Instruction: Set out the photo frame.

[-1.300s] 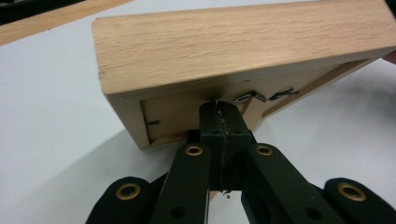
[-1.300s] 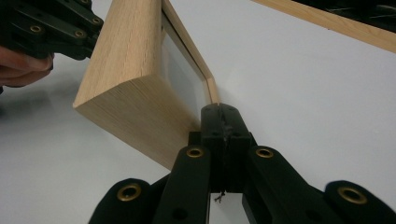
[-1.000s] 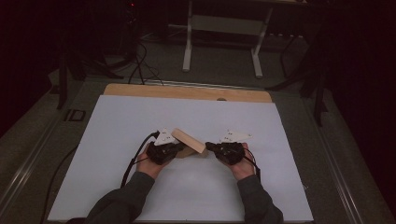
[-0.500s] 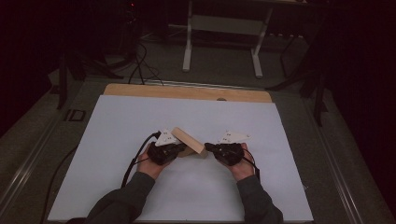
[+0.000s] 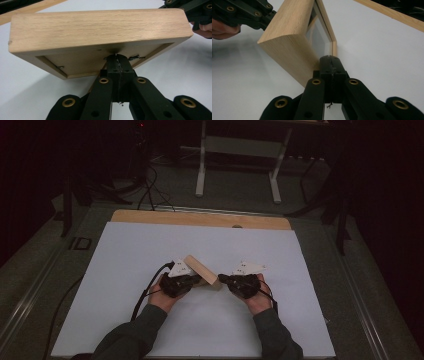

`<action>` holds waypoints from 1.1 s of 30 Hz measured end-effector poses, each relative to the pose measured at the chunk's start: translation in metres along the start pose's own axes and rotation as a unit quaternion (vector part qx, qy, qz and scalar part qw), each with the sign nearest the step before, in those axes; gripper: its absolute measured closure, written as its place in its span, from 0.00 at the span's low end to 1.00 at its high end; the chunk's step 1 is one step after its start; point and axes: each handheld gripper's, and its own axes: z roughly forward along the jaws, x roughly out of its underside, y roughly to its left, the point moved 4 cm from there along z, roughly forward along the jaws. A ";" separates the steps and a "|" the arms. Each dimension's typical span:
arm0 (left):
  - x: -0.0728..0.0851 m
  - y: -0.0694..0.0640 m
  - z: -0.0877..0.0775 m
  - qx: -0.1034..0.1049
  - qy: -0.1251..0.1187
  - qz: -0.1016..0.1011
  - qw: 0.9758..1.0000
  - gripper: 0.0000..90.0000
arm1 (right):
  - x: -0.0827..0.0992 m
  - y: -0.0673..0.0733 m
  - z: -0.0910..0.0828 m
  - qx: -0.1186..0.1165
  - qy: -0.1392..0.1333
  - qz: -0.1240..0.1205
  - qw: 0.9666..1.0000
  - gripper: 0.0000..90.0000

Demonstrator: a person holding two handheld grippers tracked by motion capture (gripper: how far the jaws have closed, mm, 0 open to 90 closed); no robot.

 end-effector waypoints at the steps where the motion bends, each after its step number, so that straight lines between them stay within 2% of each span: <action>1: 0.000 0.001 0.000 0.000 0.001 0.000 1.000 1.00 | 0.000 0.000 0.000 0.000 0.000 -0.001 1.000 1.00; 33: 0.003 0.006 0.004 -0.003 0.008 -0.002 1.000 1.00 | -0.003 0.013 0.003 -0.012 0.002 -0.013 1.000 1.00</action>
